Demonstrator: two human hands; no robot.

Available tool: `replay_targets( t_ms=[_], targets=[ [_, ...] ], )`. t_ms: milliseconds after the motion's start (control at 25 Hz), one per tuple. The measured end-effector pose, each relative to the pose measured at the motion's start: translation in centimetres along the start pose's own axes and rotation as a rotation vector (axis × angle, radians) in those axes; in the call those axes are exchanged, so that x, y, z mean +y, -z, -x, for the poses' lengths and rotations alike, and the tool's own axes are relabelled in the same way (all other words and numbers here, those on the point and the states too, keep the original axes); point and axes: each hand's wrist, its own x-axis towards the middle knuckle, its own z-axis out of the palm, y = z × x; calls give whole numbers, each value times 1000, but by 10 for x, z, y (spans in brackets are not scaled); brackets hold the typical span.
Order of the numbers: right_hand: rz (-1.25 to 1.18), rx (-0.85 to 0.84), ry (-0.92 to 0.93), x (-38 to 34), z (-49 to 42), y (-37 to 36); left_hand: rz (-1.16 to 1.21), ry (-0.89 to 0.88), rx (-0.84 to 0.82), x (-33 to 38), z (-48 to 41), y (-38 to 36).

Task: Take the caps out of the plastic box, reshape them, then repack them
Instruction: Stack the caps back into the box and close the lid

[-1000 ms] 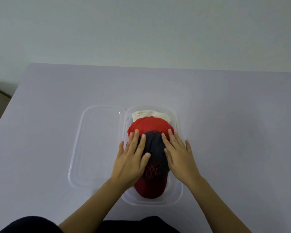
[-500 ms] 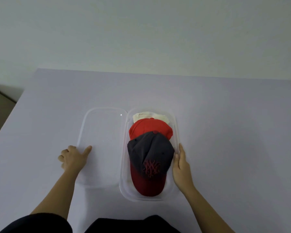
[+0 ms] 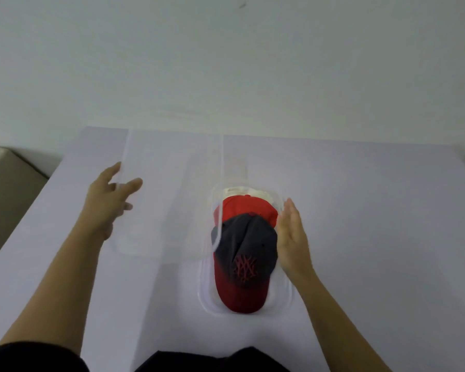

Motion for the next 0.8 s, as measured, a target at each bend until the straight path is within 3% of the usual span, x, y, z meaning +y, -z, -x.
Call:
replay_targets(
  t_ms=[80, 200, 400, 800],
  targets=[
    [-188, -116, -94, -24, -4, -1, 42, 26, -98, -3, 25, -36],
    [-2, -83, -101, -25, 1, 5, 27, 101, -184, -32, 65, -86],
    [223, 3, -79, 32, 12, 13, -276, 25, -195, -78, 95, -121],
    [147, -12, -130, 57, 13, 6, -487, -85, -242, -98, 100, -135]
  ],
)
